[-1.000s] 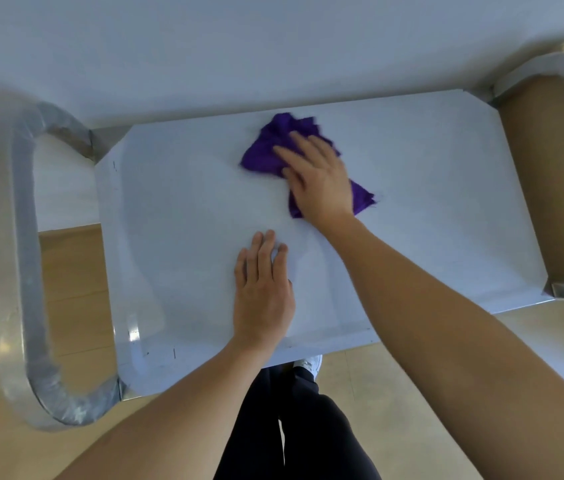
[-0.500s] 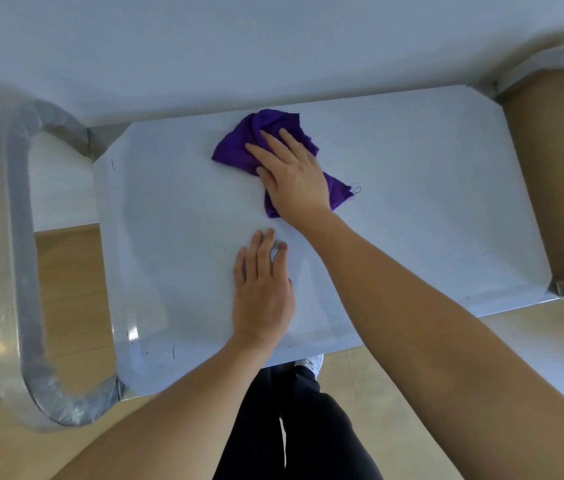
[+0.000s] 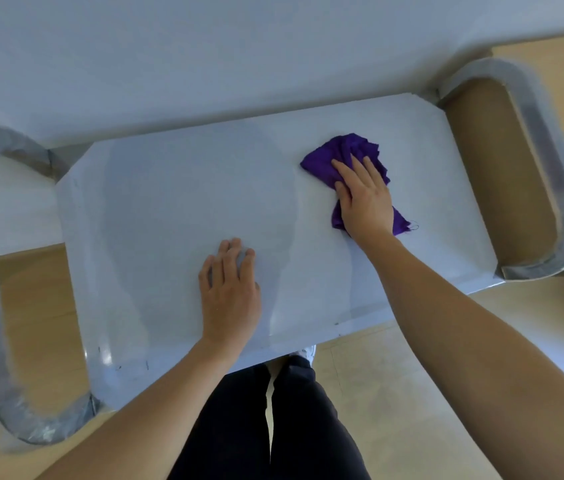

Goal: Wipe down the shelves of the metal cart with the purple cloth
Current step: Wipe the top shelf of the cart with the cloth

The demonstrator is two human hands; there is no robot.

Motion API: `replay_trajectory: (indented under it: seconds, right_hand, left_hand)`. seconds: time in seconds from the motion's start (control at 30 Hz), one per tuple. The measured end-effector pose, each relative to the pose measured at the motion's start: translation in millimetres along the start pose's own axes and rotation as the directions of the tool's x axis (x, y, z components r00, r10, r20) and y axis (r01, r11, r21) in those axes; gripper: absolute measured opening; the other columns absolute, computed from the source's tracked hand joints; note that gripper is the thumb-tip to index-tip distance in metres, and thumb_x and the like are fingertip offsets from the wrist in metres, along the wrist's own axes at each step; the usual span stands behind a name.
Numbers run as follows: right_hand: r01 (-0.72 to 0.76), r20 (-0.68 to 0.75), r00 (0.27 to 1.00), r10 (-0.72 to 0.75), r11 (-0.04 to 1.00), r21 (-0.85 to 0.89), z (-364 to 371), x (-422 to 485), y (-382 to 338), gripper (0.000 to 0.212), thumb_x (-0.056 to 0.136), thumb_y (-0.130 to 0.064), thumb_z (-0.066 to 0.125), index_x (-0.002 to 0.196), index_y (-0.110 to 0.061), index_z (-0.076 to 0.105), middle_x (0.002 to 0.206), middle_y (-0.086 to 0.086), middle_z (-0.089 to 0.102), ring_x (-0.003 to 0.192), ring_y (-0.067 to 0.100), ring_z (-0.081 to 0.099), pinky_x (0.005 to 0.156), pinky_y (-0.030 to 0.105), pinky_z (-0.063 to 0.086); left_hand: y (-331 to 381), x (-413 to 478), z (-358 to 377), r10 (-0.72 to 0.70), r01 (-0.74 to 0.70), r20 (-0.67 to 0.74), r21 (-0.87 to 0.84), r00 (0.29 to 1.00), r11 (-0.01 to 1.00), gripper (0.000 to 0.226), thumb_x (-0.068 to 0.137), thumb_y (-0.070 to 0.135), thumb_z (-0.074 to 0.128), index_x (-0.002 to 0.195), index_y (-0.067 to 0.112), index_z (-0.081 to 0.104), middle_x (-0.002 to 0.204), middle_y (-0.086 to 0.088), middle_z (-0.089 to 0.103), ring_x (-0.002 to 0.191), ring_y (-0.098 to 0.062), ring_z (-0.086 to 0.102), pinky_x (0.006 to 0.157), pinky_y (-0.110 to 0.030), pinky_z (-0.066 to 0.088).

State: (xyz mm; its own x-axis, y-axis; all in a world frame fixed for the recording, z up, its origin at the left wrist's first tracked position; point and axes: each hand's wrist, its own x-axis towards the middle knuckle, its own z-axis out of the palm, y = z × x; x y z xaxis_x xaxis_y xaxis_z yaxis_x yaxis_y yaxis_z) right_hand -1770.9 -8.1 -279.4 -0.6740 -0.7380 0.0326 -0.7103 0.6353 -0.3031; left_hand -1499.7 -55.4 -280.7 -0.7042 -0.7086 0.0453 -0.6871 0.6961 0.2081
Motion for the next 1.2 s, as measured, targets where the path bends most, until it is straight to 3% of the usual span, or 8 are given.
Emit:
replay_trajectory:
  seconds: [0.13, 0.27, 0.4, 0.67, 0.73, 0.8, 0.93, 1.2]
  right_hand:
    - [-0.029, -0.004, 1.000, 0.029, 1.000, -0.003, -7, -2, 16, 0.039, 0.102, -0.031, 0.038, 0.140, -0.031, 0.046, 0.152, -0.002, 0.040, 0.144, 0.024, 0.029, 0.114, 0.043, 0.031]
    - [-0.057, -0.043, 0.997, 0.057, 0.998, 0.001, -15, -3, 39, 0.038, 0.103, -0.029, 0.039, 0.139, -0.028, 0.048, 0.150, 0.001, 0.042, 0.143, 0.025, 0.031, 0.115, 0.044, 0.031]
    - [-0.102, -0.069, 0.992, 0.101, 0.995, -0.002, -30, 2, 81, 0.038, 0.102, -0.028, 0.040, 0.138, -0.024, 0.050, 0.148, 0.003, 0.045, 0.142, 0.028, 0.032, 0.116, 0.044, 0.030]
    - [-0.372, -0.132, 0.918, 0.373, 0.928, 0.031, -24, 47, 97, 0.042, 0.099, -0.029, 0.038, 0.140, -0.027, 0.047, 0.153, 0.005, 0.037, 0.145, 0.034, 0.023, 0.116, 0.049, 0.025]
    - [-0.284, -0.107, 0.952, 0.286, 0.958, 0.037, -14, 61, 60, 0.043, 0.097, -0.022, 0.042, 0.139, -0.022, 0.048, 0.150, 0.007, 0.042, 0.140, 0.037, 0.031, 0.113, 0.049, 0.031]
    - [0.007, -0.086, 0.996, -0.001, 0.997, 0.076, -1, 67, 24, 0.042, 0.092, -0.017, 0.050, 0.134, -0.018, 0.056, 0.143, 0.010, 0.050, 0.135, 0.040, 0.039, 0.110, 0.048, 0.035]
    - [0.260, -0.051, 0.965, -0.257, 0.961, 0.092, -5, 73, 36, 0.037, 0.095, -0.029, 0.051, 0.131, -0.022, 0.059, 0.140, 0.006, 0.054, 0.134, 0.033, 0.044, 0.110, 0.043, 0.035]
    - [-0.299, -0.095, 0.949, 0.300, 0.954, 0.022, -27, 112, 111, 0.049, 0.099, -0.041, 0.030, 0.145, -0.027, 0.040, 0.157, 0.003, 0.029, 0.146, 0.034, 0.016, 0.119, 0.047, 0.015]
  left_hand:
    - [34, 31, -16, -0.020, 0.020, 0.020, -0.040, 1.000, 0.999, 0.037, 0.079, 0.010, 0.051, 0.115, 0.008, 0.059, 0.127, -0.016, 0.054, 0.119, -0.035, 0.050, 0.104, -0.051, 0.037]
    - [96, 69, -1, 0.164, -0.161, 0.005, -0.146, 0.987, 0.976, 0.041, 0.081, 0.012, 0.051, 0.122, 0.010, 0.057, 0.137, -0.013, 0.051, 0.131, -0.032, 0.046, 0.107, -0.050, 0.037]
    - [132, 97, 27, 0.186, -0.178, 0.052, -0.134, 0.981, 0.975, 0.041, 0.086, 0.014, 0.048, 0.126, 0.008, 0.057, 0.144, -0.015, 0.048, 0.135, -0.035, 0.043, 0.108, -0.050, 0.037]
    - [139, 96, 43, 0.178, -0.173, 0.061, -0.076, 0.982, 0.982, 0.045, 0.092, 0.018, 0.040, 0.134, 0.006, 0.051, 0.152, -0.014, 0.040, 0.142, -0.036, 0.033, 0.113, -0.053, 0.030]
    - [139, 97, 43, 0.176, -0.171, 0.066, -0.068, 0.982, 0.983, 0.046, 0.091, 0.017, 0.041, 0.134, 0.006, 0.051, 0.151, -0.014, 0.041, 0.142, -0.036, 0.034, 0.114, -0.052, 0.029]
    - [137, 97, 43, 0.174, -0.169, 0.081, -0.065, 0.981, 0.983, 0.046, 0.092, 0.018, 0.042, 0.136, 0.006, 0.050, 0.150, -0.015, 0.042, 0.142, -0.035, 0.034, 0.115, -0.051, 0.029]
    - [138, 99, 40, 0.157, -0.150, 0.076, -0.085, 0.985, 0.985, 0.047, 0.093, 0.019, 0.040, 0.137, 0.008, 0.051, 0.151, -0.013, 0.042, 0.142, -0.033, 0.034, 0.116, -0.049, 0.027]
    - [140, 99, 42, 0.152, -0.150, 0.021, -0.077, 0.988, 0.986, 0.043, 0.091, 0.017, 0.043, 0.131, 0.007, 0.056, 0.149, -0.012, 0.044, 0.140, -0.034, 0.038, 0.114, -0.049, 0.030]
